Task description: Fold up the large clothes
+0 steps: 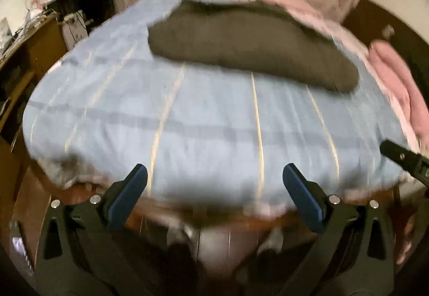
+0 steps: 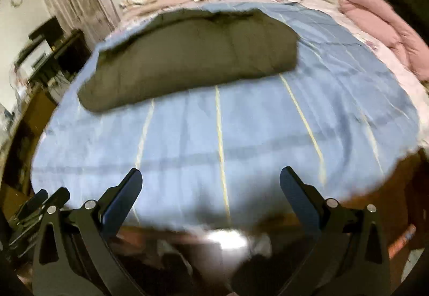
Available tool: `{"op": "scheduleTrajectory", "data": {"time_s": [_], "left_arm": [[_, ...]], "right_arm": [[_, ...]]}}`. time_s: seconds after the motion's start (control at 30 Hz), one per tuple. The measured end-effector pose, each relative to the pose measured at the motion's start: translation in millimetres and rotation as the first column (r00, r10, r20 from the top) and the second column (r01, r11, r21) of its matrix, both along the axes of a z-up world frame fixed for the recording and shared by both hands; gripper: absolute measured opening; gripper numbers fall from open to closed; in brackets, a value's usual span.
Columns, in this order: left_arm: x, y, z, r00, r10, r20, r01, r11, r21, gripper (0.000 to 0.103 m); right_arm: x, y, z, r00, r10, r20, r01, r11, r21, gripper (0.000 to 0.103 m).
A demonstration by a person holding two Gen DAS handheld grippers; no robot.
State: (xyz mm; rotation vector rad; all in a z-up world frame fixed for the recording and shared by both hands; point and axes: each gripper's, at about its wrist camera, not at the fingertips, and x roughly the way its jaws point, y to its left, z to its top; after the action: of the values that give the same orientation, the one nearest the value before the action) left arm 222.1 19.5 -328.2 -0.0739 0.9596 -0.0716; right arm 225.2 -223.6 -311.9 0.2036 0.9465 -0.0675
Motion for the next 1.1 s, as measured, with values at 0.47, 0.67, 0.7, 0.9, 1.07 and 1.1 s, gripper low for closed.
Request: {"op": "scheduleTrajectory", "data": {"time_s": [0.47,0.67,0.7,0.9,1.07,1.1], "left_arm": [[-97.1,-5.6,137.7,0.968,-0.021,0.250,0.007,0.998,0.056,0.101],[-143.2,-8.2,191.7,0.933,-0.011,0.359,-0.009,0.998,0.054,0.101],[-147.9,-9.9,198.9,0.928,-0.023,0.372,0.001,0.998,0.058,0.101],[-149.1,-14.8,217.4,0.915,-0.026,0.402,-0.002,0.998,0.069,0.101],[-152.2,-12.3,211.6,0.923,-0.018,0.385,-0.001,0.999,0.050,0.101],[-153.0,-11.7,211.0,0.922,-0.017,0.386,-0.003,0.999,0.053,0.101]], "right_arm": [[-120.3,37.0,123.2,0.969,0.036,0.245,0.004,0.987,-0.162,0.102],[-169.2,51.6,178.4,0.928,0.071,0.366,-0.017,0.989,-0.148,0.102],[-174.0,53.0,185.6,0.920,0.070,0.385,-0.014,0.989,-0.146,0.102],[-173.7,50.2,196.3,0.911,0.063,0.407,-0.011,0.992,-0.129,0.102],[-174.7,49.2,186.0,0.927,0.061,0.371,-0.015,0.992,-0.124,0.102],[-175.3,48.7,184.3,0.928,0.055,0.370,-0.008,0.992,-0.127,0.102]]}}
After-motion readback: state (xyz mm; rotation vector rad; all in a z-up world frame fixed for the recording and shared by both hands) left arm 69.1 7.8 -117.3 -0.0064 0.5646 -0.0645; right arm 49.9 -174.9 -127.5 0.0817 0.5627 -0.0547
